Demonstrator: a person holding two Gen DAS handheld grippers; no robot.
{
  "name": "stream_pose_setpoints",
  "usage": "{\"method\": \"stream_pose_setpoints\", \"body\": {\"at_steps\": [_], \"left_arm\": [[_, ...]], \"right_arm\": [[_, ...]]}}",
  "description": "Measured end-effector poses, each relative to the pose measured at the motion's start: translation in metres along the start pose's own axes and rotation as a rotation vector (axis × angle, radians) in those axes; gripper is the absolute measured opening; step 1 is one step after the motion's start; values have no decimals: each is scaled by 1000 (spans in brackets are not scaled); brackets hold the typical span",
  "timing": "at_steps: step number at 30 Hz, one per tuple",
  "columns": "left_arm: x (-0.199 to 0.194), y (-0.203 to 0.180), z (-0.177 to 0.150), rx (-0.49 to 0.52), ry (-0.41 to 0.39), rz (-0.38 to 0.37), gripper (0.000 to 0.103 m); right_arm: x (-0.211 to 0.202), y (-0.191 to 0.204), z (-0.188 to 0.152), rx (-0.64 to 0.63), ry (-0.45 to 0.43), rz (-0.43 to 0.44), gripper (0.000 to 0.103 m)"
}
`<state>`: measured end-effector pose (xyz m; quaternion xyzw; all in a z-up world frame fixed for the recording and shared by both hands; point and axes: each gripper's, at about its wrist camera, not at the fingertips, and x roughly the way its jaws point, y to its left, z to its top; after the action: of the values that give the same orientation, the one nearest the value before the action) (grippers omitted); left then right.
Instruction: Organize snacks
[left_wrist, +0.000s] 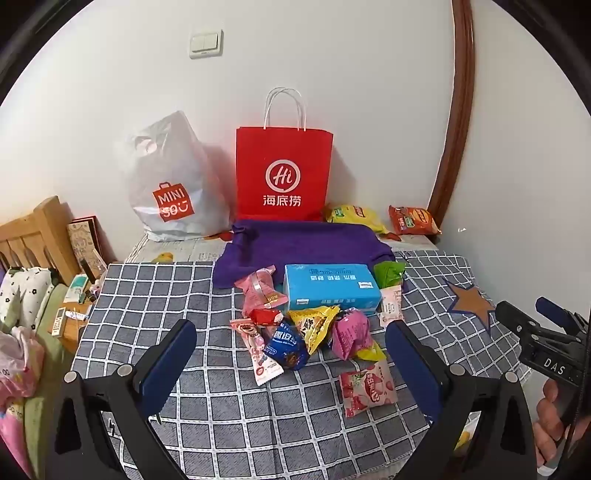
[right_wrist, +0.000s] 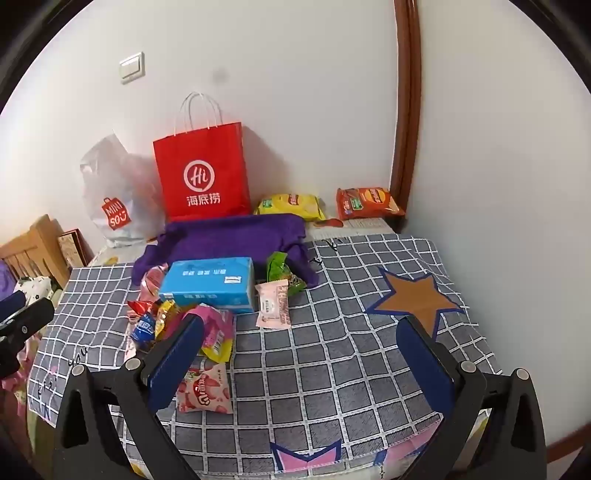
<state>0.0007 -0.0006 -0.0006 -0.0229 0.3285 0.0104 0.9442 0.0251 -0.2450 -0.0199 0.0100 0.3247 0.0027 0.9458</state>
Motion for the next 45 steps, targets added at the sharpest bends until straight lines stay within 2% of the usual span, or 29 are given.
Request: {"method": "stream_pose_setpoints", "body": {"at_steps": [3, 6, 16, 21, 45], "left_arm": [[4, -2, 5, 0, 20, -5, 102], [-5, -3, 5, -6, -17, -23, 102], [-4, -7, 3, -11, -27, -26, 102], [-5, -6, 2, -18, -30, -29, 102], [-11, 2, 0, -35, -44, -14, 102]], "right_arm": [[0, 2, 0, -19, 6, -10, 103], [-4, 3, 1, -20, 1, 7, 103], [-6, 1, 3, -11, 4, 14, 103], [-8, 1, 4, -4, 4, 63, 103], [-18, 7, 2, -11, -51, 49, 103]]}}
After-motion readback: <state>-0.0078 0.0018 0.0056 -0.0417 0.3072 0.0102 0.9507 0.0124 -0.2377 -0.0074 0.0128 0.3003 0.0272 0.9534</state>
